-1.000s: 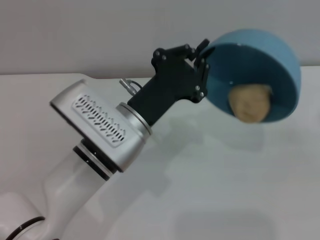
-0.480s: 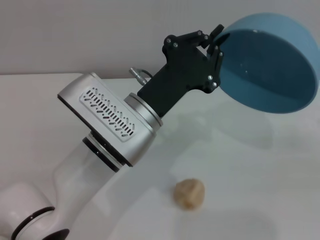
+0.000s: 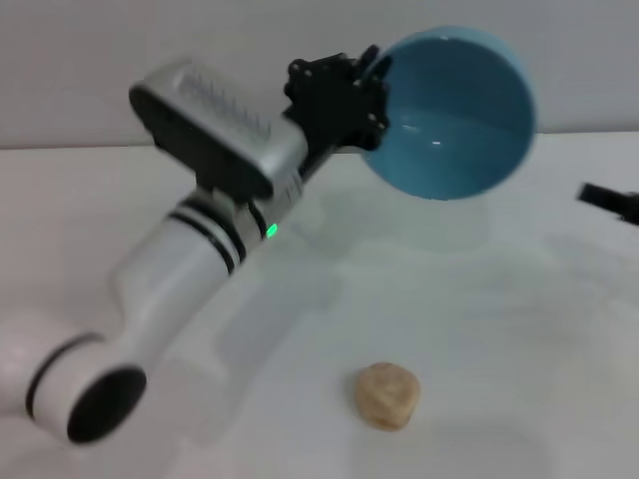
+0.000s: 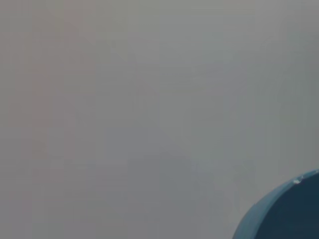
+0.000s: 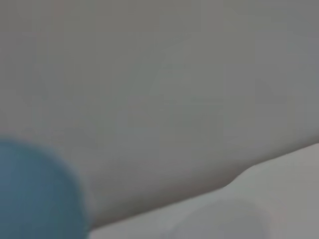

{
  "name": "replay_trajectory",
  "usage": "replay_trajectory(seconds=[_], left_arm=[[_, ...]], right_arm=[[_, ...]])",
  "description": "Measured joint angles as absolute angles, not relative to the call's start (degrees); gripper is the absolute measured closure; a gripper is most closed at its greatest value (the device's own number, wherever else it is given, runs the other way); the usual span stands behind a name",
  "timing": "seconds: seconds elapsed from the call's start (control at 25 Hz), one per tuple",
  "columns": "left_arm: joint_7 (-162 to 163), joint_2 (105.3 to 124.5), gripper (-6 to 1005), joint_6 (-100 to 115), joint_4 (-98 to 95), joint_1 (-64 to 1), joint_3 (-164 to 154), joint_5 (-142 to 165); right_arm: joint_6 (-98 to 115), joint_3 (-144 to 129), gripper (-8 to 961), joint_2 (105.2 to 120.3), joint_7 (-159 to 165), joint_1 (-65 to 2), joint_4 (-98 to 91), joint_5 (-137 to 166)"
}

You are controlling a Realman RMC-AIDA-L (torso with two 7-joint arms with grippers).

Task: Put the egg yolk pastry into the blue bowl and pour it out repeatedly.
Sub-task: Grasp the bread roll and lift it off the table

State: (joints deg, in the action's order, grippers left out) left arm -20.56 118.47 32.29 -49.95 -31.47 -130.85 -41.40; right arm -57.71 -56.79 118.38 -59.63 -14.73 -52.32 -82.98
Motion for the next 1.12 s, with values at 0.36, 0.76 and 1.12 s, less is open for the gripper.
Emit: replay_trajectory(seconds=[0.36, 0.76, 1.12], left_arm=[[-20.99, 117.95, 956, -11.51, -57.22, -33.88, -104.53, -40.75], [-21.10, 117.72, 963, -36.57, -61.19, -35.30, -92.57, -33.67], [-20.56, 117.90, 963, -52.74, -62.81, -38.84, -88.25, -28.85]], right_arm=[[-62.54, -67.75, 737, 118.39, -52.74, -23.08, -53.19, -73.25], [-73.42, -75.43, 646, 118.40, -41.57, -33.66, -53.54, -60.85], [-77.75, -77.47, 571, 118.40, -34.42, -35.74, -53.25, -54.46]])
